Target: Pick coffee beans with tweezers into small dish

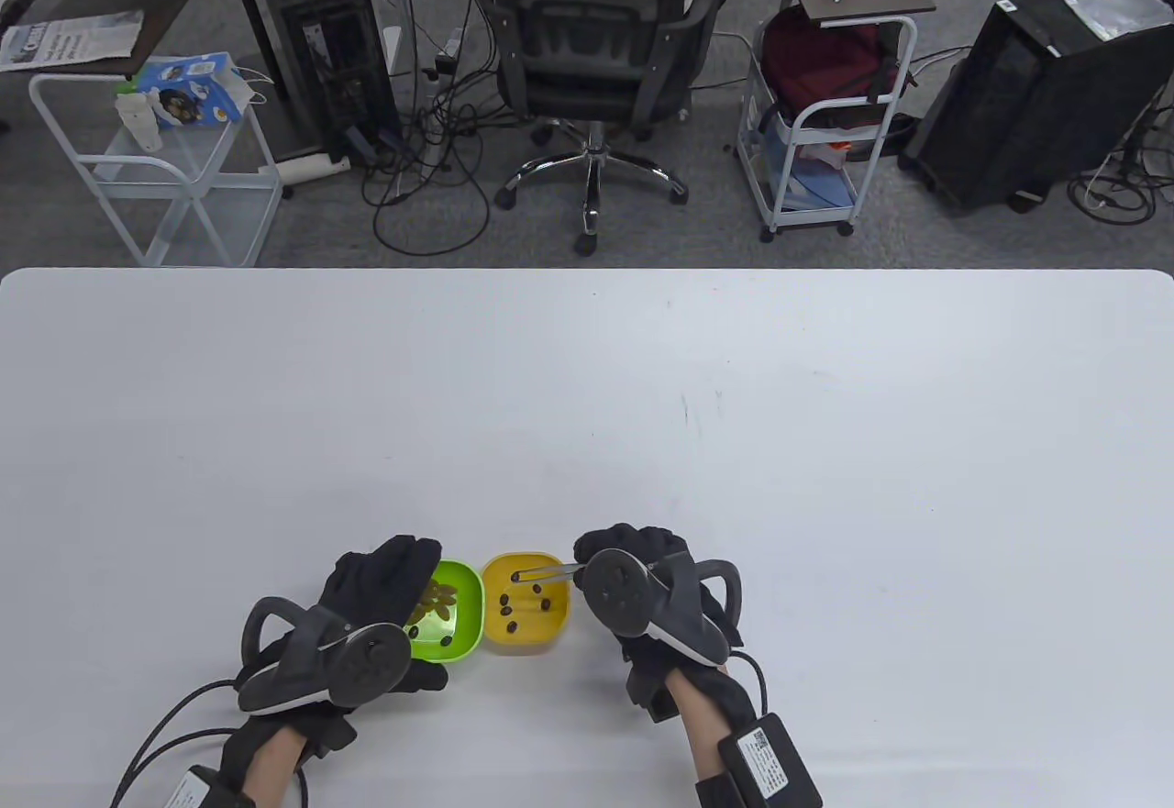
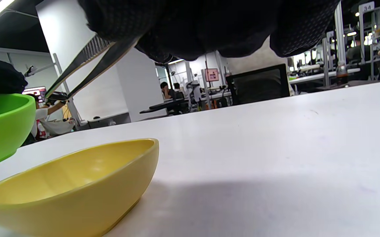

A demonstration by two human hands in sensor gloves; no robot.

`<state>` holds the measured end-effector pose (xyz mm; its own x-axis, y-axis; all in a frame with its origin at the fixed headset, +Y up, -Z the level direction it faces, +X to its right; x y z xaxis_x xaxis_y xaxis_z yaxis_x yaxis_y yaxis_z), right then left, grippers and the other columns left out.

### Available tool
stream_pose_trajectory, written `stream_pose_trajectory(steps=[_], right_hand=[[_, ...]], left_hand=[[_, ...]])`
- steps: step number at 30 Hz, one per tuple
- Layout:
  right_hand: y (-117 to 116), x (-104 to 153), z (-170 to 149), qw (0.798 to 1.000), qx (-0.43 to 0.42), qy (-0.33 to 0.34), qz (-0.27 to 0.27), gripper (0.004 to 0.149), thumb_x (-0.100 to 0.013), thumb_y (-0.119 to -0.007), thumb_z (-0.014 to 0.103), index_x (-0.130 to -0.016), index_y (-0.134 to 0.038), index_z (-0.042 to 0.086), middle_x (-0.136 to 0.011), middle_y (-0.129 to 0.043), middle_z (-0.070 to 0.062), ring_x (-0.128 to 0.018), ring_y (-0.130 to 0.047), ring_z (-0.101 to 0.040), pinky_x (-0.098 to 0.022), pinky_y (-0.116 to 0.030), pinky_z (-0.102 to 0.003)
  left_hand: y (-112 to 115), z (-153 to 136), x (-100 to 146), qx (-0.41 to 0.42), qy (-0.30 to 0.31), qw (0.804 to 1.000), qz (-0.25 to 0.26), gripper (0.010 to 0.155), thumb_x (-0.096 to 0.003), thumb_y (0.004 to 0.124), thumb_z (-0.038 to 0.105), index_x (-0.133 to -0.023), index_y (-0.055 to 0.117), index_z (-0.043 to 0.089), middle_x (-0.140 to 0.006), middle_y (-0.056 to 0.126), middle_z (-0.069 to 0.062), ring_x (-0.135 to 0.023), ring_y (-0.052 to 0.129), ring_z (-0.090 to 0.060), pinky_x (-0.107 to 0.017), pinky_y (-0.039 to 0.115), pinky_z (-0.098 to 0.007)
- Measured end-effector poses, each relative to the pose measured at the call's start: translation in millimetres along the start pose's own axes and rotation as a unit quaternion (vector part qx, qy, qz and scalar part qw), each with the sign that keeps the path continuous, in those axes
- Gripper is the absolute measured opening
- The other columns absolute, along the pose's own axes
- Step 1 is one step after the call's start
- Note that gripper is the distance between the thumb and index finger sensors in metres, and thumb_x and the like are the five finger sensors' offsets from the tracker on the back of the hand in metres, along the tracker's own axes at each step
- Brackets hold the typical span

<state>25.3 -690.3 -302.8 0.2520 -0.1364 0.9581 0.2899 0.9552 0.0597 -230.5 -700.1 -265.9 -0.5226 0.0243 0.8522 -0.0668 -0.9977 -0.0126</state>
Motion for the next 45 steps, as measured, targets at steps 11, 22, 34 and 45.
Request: stream_pose_trajectory(steps=[11, 22, 34, 45], right_hand=[[6, 1, -1, 0.999, -0.017, 0.006, -0.027, 0.044, -0.042, -0.069, 0.037, -0.083, -0.075, 0.024, -0.066, -0.086, 0.003, -0.050, -0.089, -0.021, -0.071, -0.068, -0.059], [16, 13, 41, 0.993, 0.020, 0.087, -0.077, 0.044, -0.041, -0.069, 0.037, -0.083, -0.075, 0.024, -0.065, -0.087, 0.004, -0.049, -0.090, -0.020, -0.070, -0.070, -0.058], [-14, 16, 72, 0.985, 0.085, 0.149, -0.036, 0.044, -0.041, -0.070, 0.038, -0.083, -0.076, 0.025, -0.065, -0.087, 0.004, -0.049, -0.091, -0.020, -0.070, -0.070, -0.058], [-24, 19, 87, 0.974, 0.133, 0.178, -0.035, 0.044, -0.040, -0.071, 0.038, -0.082, -0.076, 0.026, -0.064, -0.087, 0.005, -0.049, -0.091, -0.020, -0.070, -0.070, -0.057]], left_hand=[[3, -3, 0, 0.004, 0.001, 1.000, -0.007, 0.116, -0.0311, 0.078, 0.070, -0.119, 0.044, 0.003, -0.121, 0.058, -0.026, -0.102, 0.083, -0.040, -0.076, 0.065, -0.064], [5, 4, -3, -0.002, 0.015, 1.000, -0.016, 0.116, -0.0310, 0.078, 0.070, -0.119, 0.044, 0.003, -0.121, 0.058, -0.026, -0.103, 0.083, -0.040, -0.076, 0.065, -0.064], [5, 3, -3, 0.002, 0.011, 1.000, -0.014, 0.116, -0.0310, 0.078, 0.070, -0.119, 0.044, 0.003, -0.121, 0.058, -0.026, -0.103, 0.083, -0.041, -0.076, 0.065, -0.064], [5, 4, -3, 0.002, 0.013, 1.000, -0.013, 0.116, -0.0309, 0.078, 0.070, -0.119, 0.044, 0.003, -0.121, 0.058, -0.026, -0.103, 0.083, -0.040, -0.076, 0.065, -0.064]])
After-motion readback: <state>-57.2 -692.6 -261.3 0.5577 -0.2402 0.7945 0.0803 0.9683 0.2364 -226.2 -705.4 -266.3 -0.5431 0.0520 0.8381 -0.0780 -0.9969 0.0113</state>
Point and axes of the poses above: the tracker on the back of each hand, its own z axis roughly to the thumb side, its own x axis roughly from the fingertips to the wrist, y = z × x, the point moved 2 cm from there along -x, roughly from the wrist to the fingertips
